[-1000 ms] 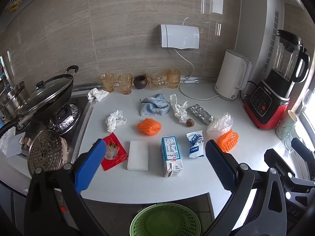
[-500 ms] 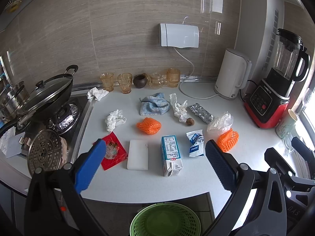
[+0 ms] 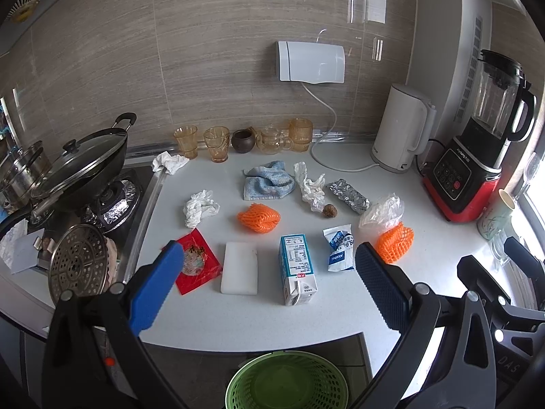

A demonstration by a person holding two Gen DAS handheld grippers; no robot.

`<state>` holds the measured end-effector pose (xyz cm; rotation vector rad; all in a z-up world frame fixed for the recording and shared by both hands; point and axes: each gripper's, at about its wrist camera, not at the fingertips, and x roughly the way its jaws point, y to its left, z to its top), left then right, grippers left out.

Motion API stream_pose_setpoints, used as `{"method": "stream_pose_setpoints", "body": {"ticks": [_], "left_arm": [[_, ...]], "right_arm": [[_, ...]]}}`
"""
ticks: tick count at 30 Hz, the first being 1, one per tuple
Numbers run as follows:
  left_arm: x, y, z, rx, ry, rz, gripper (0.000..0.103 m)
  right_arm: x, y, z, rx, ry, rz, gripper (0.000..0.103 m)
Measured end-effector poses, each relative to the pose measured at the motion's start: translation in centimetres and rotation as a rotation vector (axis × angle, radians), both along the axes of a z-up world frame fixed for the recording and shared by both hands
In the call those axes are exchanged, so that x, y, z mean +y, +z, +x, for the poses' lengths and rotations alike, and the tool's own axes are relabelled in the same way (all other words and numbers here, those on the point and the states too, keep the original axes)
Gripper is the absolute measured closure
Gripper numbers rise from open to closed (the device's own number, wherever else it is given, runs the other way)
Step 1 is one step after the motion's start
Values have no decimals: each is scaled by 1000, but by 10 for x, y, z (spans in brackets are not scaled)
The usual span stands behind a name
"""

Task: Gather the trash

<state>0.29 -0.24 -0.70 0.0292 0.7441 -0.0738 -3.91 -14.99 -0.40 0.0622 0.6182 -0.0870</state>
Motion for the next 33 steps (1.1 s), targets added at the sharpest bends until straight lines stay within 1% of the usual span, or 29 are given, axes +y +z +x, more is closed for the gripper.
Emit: {"method": "stream_pose_setpoints", "body": {"ticks": [18,25,33], "left_arm": [[6,-1,-3,-2,5,12,6],[13,-7,-1,14,-3,8,6],[22,-16,6,14,-20,0,6]], "right_arm": [[6,-2,2,8,7,13,2],[11,-10,7,23,20,27,2],[21,-21,14,45,28,17,2]]}}
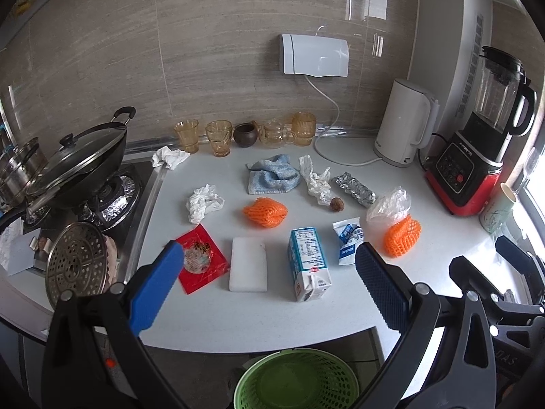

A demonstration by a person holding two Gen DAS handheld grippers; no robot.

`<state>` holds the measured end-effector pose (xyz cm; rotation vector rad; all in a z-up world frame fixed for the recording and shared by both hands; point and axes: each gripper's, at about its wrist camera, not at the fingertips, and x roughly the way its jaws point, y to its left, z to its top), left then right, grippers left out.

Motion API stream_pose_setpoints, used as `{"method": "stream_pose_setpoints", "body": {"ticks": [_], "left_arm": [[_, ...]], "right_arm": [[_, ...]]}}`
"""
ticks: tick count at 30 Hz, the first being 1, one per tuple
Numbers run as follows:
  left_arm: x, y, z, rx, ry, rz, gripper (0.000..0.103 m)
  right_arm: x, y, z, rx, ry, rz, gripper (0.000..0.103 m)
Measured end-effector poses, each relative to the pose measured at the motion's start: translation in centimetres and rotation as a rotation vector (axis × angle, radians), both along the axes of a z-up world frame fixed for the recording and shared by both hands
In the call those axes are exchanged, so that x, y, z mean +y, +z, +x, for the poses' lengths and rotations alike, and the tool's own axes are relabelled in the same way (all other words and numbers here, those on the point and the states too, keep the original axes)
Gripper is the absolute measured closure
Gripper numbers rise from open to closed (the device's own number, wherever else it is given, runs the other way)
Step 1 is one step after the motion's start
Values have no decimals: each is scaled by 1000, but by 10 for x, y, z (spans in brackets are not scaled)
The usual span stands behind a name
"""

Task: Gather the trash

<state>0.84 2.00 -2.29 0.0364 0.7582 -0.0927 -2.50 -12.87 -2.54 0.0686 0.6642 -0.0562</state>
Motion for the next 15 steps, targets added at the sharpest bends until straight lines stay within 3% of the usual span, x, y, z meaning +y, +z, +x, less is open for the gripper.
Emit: {"method": "stream_pose_setpoints", "body": {"ticks": [6,15], "left_arm": [[19,-16,7,8,-20,-2,6],[56,-58,20,15,-85,29,6]], "right_arm": [[14,-20,13,24,21,-24,2],[61,-87,55,67,77,-73,2]]}}
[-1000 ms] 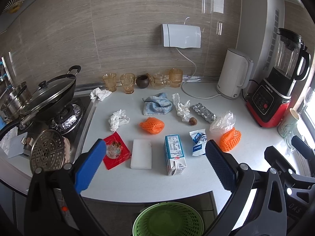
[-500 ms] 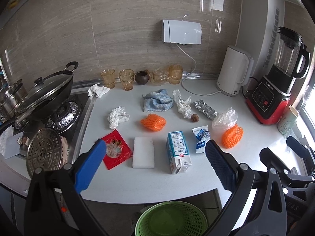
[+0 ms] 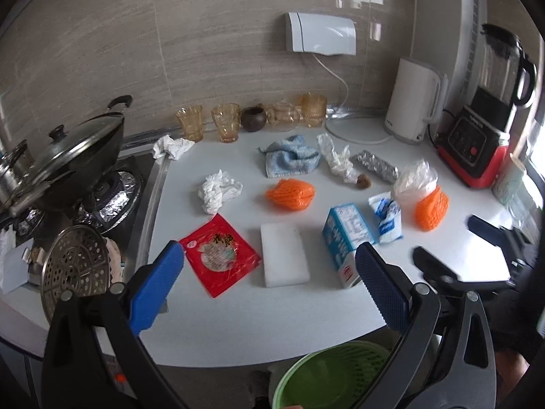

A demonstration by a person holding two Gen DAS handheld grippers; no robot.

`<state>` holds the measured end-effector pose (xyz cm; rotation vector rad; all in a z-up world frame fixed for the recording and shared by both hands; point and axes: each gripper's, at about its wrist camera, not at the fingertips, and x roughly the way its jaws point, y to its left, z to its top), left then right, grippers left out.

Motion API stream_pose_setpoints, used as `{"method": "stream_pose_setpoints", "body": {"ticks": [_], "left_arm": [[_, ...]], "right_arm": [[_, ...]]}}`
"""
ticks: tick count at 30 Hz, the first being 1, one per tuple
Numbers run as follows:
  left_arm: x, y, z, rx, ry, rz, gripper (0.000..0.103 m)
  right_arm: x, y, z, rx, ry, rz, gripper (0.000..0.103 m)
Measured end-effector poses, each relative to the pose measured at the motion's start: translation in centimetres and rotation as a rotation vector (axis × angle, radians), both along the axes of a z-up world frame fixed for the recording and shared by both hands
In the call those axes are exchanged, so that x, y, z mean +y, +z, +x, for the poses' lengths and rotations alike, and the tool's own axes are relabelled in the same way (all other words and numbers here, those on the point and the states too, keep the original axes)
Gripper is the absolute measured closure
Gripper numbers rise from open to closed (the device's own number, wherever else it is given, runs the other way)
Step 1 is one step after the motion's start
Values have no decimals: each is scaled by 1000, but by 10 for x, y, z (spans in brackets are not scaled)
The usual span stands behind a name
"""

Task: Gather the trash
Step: 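Grasp the white-and-blue milk carton with the right gripper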

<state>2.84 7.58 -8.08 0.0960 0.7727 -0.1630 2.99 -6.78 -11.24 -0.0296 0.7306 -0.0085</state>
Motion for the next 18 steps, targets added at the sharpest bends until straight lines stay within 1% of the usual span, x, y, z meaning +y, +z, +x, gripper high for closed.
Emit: {"method": "stream_pose_setpoints", "body": {"ticks": [3,5,8,9,10,11,12,13,15,16,18], "left_arm": [[13,-14,6,21,-27,-10,6],[21,-23,12,34,-36,-16,6],[31,-34,23,62,-56,-27,6],[34,-37,26,69,-56,-27,6],[37,-40,31,78,-56,-26,6],[39,-42,33,85,-58,-28,6],[41,-45,37,95,-64,-33,6],[42,-48,40,103,-71,-37,6],[41,-52,45,113,-83,-42,6],[39,-54,47,119,-94,-42,6],[34,-58,51,129,-113,-37,6]], "right_arm": [[17,-30,21,33,-2,-15,2],[24,-45,32,43,-11,-26,3],[30,-62,50,77,-32,-45,10],[31,-68,56,94,-39,-41,15],[31,-72,60,111,-43,-36,18],[30,-77,64,128,-44,-27,24],[30,-82,68,149,-44,-17,33],[29,-85,71,162,-44,-7,38],[28,-89,74,182,-33,23,60],[27,-90,75,186,-29,47,61],[25,-90,73,179,-29,61,62]]}}
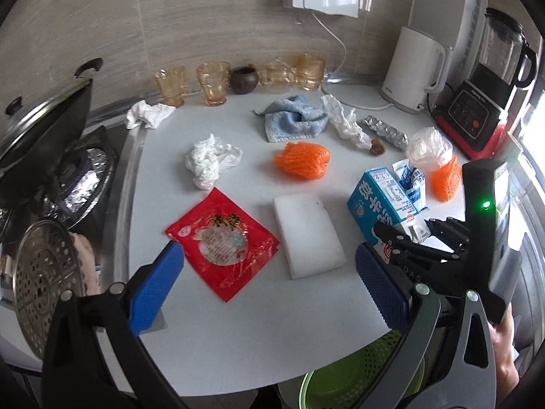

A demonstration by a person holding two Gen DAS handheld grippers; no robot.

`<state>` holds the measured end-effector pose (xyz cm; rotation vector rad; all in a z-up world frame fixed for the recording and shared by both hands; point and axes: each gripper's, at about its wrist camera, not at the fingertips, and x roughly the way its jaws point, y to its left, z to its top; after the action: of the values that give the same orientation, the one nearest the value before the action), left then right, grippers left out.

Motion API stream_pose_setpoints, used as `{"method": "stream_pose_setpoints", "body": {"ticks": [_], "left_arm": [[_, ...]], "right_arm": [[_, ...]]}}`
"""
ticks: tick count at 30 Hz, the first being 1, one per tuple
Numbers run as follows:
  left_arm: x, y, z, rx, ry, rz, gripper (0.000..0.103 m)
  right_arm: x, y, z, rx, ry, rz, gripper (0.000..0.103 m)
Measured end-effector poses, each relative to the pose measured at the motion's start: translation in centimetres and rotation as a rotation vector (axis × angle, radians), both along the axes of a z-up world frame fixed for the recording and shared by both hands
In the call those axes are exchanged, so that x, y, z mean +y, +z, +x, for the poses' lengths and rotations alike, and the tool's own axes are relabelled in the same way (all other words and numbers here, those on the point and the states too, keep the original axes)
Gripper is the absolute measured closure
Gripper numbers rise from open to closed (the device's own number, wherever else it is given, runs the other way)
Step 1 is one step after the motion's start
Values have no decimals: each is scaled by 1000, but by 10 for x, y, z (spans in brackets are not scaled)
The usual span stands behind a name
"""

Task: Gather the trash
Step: 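Grasp the white-and-blue milk carton with the right gripper, then grasp the white sponge block with the left gripper while the right gripper carries the carton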

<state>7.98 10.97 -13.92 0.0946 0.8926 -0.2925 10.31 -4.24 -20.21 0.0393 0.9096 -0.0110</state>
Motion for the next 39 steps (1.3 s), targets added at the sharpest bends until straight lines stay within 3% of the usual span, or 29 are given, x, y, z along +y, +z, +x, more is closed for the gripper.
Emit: {"method": "stream_pose_setpoints", "body": {"ticks": [6,13,24,34,39], "left_arm": [[-25,-16,9,31,-29,4,6],[-60,-54,32,98,27,32,6],[-77,-86,50,151,111,82,12],[-78,-98,52,183,132,97,39],[-78,-97,50,173,129,101,42]], "right_arm": [[-14,22,-17,-53,-24,12,62],[-45,50,-45,-100,-56,4,61],[-75,50,-67,-77,-86,11,61],[-79,51,-76,-83,-93,12,61],[-80,49,-79,-79,-99,19,61]]}}
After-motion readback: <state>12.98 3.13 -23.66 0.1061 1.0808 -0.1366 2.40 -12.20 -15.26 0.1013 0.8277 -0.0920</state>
